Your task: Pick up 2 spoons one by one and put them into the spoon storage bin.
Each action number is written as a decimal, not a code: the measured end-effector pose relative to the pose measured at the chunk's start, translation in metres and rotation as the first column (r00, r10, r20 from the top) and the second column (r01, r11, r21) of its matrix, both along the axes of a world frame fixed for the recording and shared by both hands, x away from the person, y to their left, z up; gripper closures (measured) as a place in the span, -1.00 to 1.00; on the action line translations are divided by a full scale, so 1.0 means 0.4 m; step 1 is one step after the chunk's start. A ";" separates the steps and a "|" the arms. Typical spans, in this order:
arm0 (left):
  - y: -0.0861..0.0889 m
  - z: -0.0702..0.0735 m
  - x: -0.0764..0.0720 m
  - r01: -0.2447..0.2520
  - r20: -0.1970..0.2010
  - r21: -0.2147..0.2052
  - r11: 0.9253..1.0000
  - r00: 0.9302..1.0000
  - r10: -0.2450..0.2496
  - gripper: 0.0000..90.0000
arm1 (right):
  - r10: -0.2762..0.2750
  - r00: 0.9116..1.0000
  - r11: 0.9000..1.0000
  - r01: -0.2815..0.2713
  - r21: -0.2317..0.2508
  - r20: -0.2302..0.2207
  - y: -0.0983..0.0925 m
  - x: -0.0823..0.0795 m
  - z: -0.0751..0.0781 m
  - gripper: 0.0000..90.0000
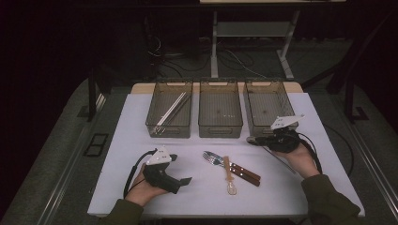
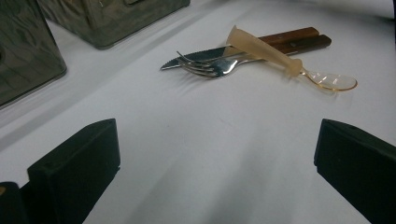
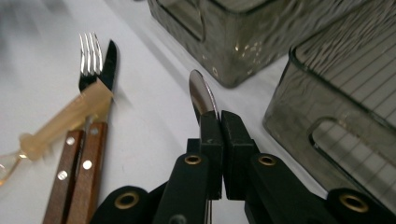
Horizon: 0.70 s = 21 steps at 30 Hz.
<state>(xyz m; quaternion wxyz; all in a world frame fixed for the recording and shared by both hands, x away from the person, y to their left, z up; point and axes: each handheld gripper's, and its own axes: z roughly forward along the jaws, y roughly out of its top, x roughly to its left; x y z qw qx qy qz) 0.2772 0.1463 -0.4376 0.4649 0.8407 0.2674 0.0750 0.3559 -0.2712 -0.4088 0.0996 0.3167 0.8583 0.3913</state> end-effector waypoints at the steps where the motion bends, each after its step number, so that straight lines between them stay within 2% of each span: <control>1: 0.000 -0.001 0.000 0.001 0.002 0.003 1.000 1.000 -0.001 -1.00 | 0.000 1.000 1.000 0.000 0.003 0.007 0.000 0.000 0.004 0.96; 4: 0.001 -0.002 0.001 0.006 -0.011 0.009 1.000 1.000 -0.005 -1.00 | -0.005 1.000 1.000 0.004 0.027 0.013 0.001 0.001 0.018 0.96; 10: 0.005 -0.002 0.000 0.008 -0.005 0.026 1.000 1.000 -0.008 -1.00 | -0.014 0.999 0.998 0.012 0.063 0.029 0.011 0.012 0.048 0.96; 21: 0.009 -0.004 0.002 0.008 -0.001 0.032 0.999 1.000 -0.008 -1.00 | -0.052 0.997 0.992 0.044 0.117 0.061 0.059 0.066 0.119 0.96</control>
